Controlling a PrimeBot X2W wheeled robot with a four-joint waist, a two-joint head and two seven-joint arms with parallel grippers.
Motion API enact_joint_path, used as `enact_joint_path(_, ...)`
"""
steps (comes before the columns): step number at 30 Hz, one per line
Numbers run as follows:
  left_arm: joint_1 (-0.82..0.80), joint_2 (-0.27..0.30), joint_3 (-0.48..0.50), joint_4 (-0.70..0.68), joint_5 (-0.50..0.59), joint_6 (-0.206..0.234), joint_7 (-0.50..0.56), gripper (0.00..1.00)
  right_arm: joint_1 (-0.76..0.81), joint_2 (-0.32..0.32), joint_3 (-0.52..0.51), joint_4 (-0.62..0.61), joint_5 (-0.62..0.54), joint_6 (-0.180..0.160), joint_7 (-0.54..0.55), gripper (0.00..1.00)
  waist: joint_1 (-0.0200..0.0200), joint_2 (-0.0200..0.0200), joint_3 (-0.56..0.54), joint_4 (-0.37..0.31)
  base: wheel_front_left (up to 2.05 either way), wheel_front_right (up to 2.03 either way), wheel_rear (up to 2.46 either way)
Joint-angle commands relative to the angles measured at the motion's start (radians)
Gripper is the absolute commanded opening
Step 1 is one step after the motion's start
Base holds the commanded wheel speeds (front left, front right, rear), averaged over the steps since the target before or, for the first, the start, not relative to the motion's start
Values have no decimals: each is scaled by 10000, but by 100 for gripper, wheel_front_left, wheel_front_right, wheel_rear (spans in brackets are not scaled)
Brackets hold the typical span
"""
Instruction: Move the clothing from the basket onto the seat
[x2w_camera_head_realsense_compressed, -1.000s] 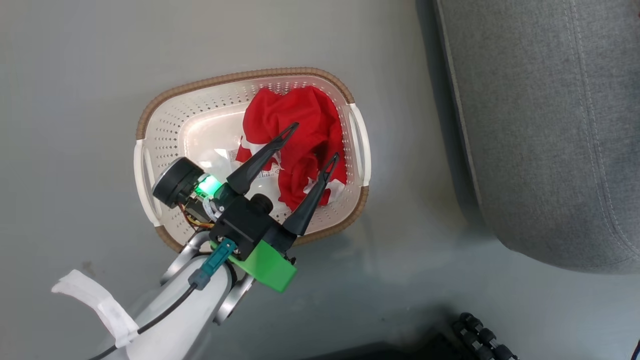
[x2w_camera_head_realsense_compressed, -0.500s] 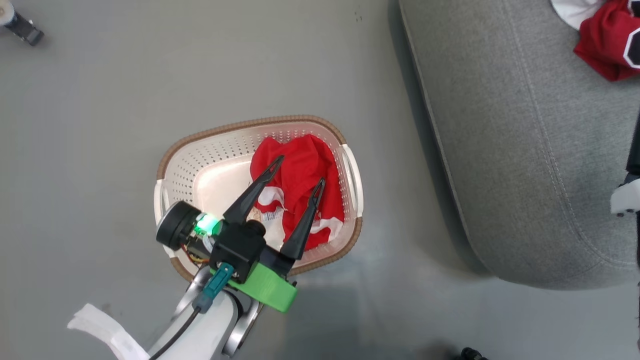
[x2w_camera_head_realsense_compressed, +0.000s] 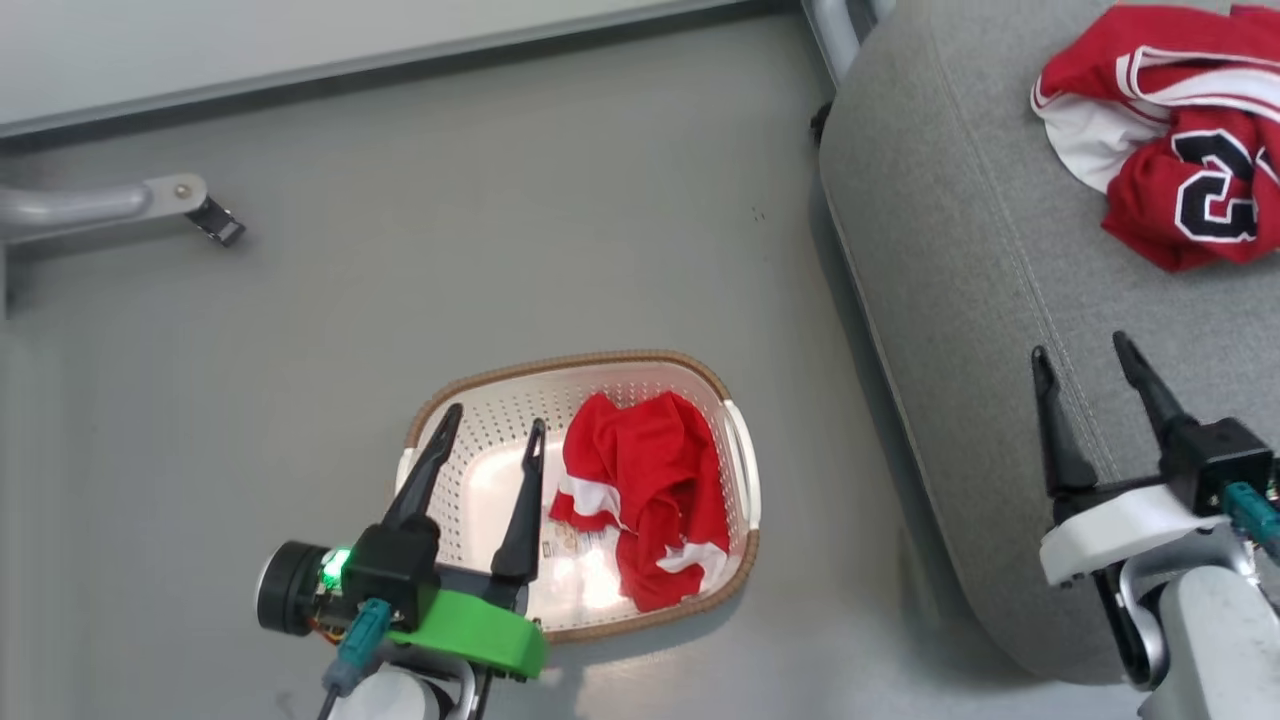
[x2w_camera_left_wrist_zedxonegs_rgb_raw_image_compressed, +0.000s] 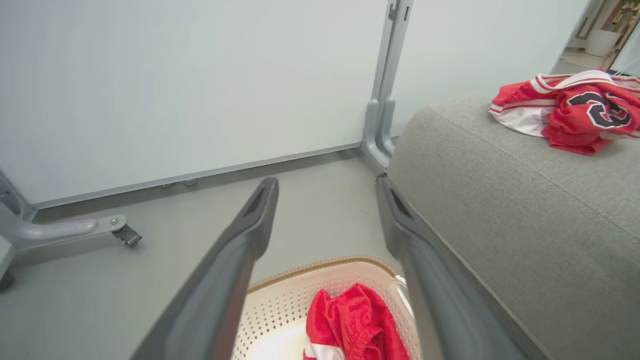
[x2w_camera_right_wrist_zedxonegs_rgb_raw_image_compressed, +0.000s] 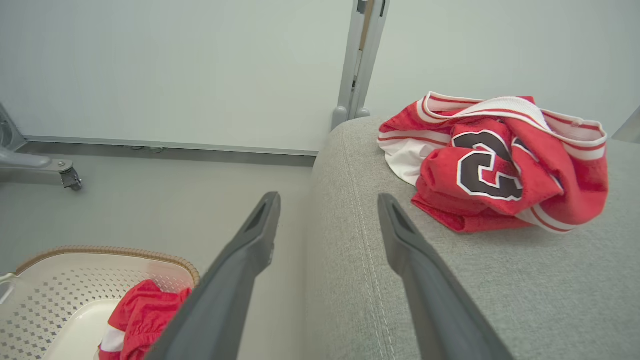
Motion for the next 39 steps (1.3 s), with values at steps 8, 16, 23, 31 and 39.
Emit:
enact_joint_path(8, 1488, -452, 1718, -72, 446, 73, -8, 100, 1150, 613, 902, -654, 250, -10, -4, 100, 0, 0, -2217, 1245, 0, 0, 0)
enact_joint_path(16, 2622, -774, 2977, -979, 732, -371, -8, 100, 2037, 1028, 1454, -1373, 396, -10, -4, 100, 0, 0, -2872, 1291, 0, 0, 0)
enact_joint_path(23, 3297, -848, 3388, -1712, 930, -723, -7, 100, 2760, 1117, 1731, -1591, 397, -10, -4, 100, 0, 0, -3242, 1122, 0, 0, 0)
enact_joint_path(31, 3873, -852, 3380, -1790, 1085, -697, -7, 100, 3476, 1119, 1830, -1496, 700, -10, -4, 100, 0, 0, -3577, 871, 0, 0, 0)
enact_joint_path(39, 3999, -849, 3352, -1679, 1226, -701, -7, 100, 3631, 1120, 1891, -1428, 741, -10, -4, 100, 0, 0, -3531, 732, 0, 0, 0)
